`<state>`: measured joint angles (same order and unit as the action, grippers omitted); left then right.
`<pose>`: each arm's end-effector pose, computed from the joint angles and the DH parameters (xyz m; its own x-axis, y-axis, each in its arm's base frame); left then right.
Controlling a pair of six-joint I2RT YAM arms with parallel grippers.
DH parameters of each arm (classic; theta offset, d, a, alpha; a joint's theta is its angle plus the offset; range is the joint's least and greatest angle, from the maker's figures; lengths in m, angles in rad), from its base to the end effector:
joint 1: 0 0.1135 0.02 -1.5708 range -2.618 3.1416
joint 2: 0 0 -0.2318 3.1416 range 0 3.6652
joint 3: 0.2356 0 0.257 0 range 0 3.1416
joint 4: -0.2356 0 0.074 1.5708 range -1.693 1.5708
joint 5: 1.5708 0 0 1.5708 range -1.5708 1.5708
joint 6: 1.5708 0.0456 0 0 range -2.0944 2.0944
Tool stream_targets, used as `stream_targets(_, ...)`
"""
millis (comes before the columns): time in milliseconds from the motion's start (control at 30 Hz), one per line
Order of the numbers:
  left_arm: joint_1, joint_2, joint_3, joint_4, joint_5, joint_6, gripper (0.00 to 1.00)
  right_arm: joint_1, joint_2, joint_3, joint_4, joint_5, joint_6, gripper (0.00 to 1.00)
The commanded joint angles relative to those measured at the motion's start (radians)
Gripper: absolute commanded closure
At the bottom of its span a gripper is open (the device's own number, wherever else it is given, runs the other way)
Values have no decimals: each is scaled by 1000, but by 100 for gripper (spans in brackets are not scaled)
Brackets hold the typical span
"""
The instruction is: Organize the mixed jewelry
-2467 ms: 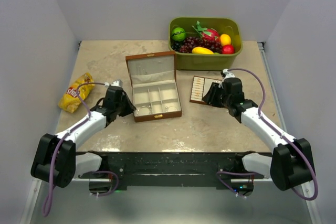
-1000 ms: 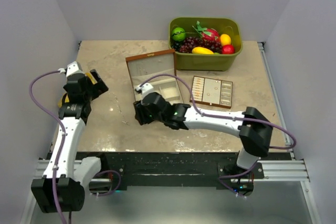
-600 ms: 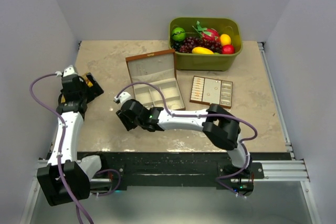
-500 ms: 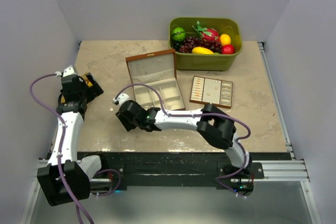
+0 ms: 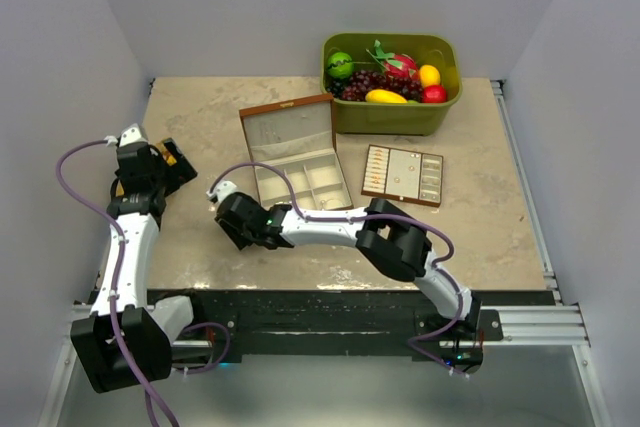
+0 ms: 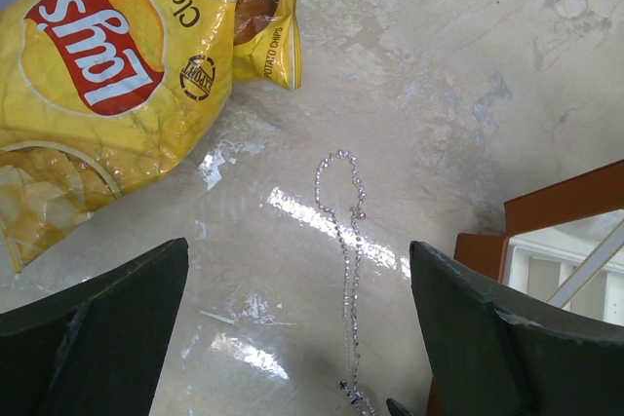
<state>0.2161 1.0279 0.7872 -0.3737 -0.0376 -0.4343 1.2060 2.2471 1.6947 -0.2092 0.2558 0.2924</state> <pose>0.2486 0.0563 0.2417 -0.4080 -0.5201 -0.7504 -0.4585 0.8275 -0.3242 0.1873 0.4581 0.1327 -0.4774 -0.4685 -0.7433 -0.7319 0.6801 0.0414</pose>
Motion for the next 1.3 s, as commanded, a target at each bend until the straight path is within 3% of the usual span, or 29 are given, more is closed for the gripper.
stream_targets(0, 11, -2, 3, 45, 15, 3, 0, -13, 22, 51, -22, 33, -19, 58)
stream_targets(567, 11, 8, 1, 50, 31, 5, 0, -17, 57, 51, -35, 7, -19, 71)
stream_targets(733, 9, 6, 3, 50, 33, 3, 1, -17, 40, 31, -21, 0, -12, 91)
stream_targets(1267, 11, 1, -5, 55, 70, 22, 0, -19, -316, -213, 117, -101, 33, 96)
